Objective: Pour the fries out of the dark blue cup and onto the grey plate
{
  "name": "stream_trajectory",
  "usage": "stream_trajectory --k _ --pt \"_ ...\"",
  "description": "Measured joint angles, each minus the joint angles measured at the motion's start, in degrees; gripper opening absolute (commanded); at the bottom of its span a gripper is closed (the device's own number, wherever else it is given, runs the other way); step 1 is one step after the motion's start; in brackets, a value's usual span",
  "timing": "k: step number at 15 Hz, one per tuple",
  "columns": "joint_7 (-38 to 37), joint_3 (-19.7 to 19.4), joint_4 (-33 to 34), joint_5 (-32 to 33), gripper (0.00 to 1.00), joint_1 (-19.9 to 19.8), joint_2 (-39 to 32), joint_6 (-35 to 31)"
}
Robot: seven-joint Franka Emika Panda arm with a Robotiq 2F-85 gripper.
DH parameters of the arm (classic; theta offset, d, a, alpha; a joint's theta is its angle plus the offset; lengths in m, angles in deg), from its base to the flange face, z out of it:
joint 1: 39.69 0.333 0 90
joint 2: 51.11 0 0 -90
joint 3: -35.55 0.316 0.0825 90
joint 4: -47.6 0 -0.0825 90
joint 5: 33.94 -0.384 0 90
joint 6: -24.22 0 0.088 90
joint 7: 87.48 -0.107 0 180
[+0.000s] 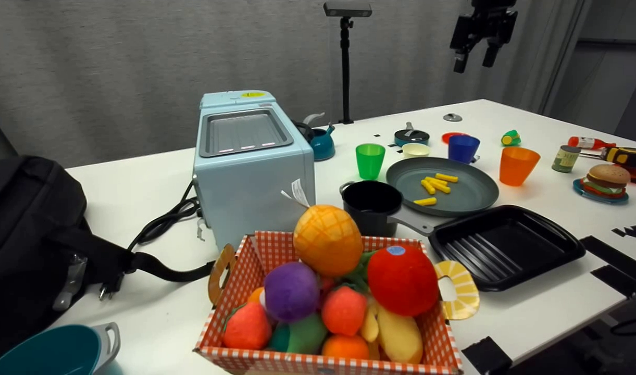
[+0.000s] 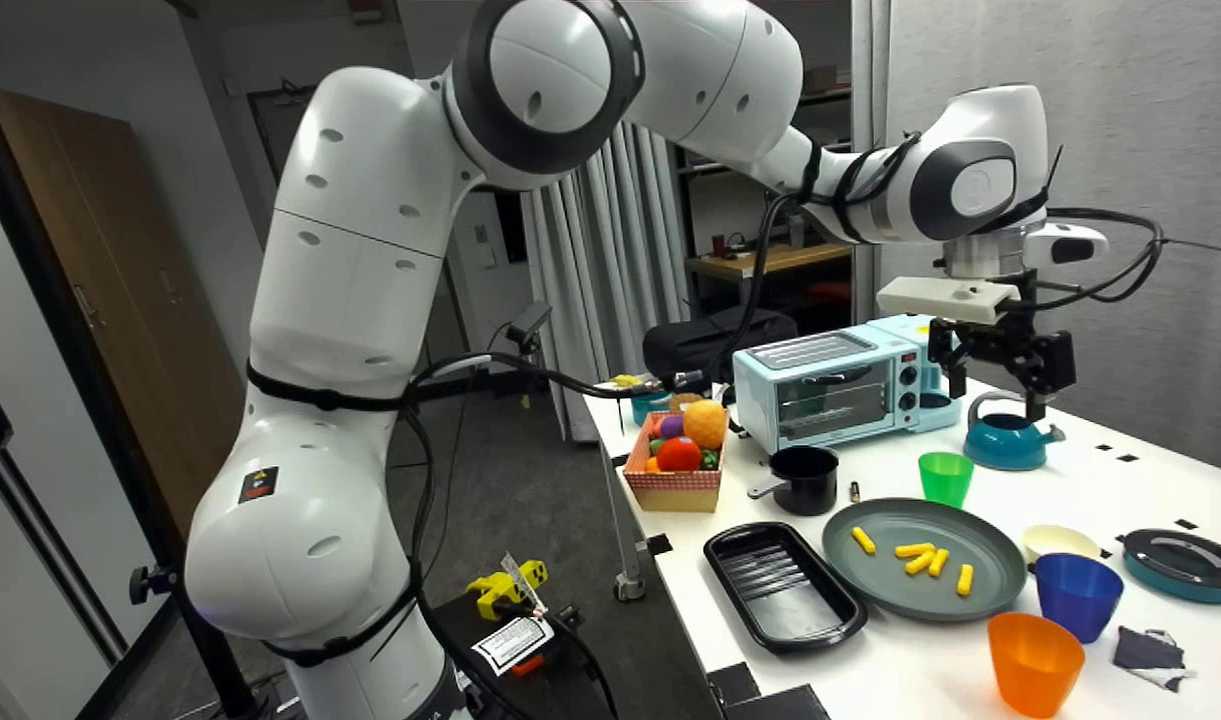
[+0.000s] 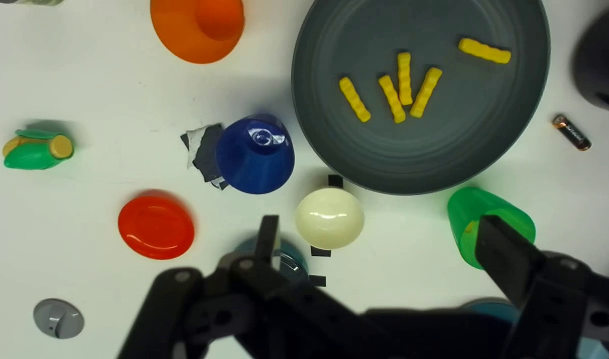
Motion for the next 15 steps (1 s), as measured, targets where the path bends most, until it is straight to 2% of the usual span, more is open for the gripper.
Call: stream_trajectory --k 4,15 --pt "0.9 0.2 -2.6 -0.1 1.0 -0.2 2.1 0.0" --pt "0.9 0.2 -2.9 -0.1 1.0 -0.2 2.2 0.0"
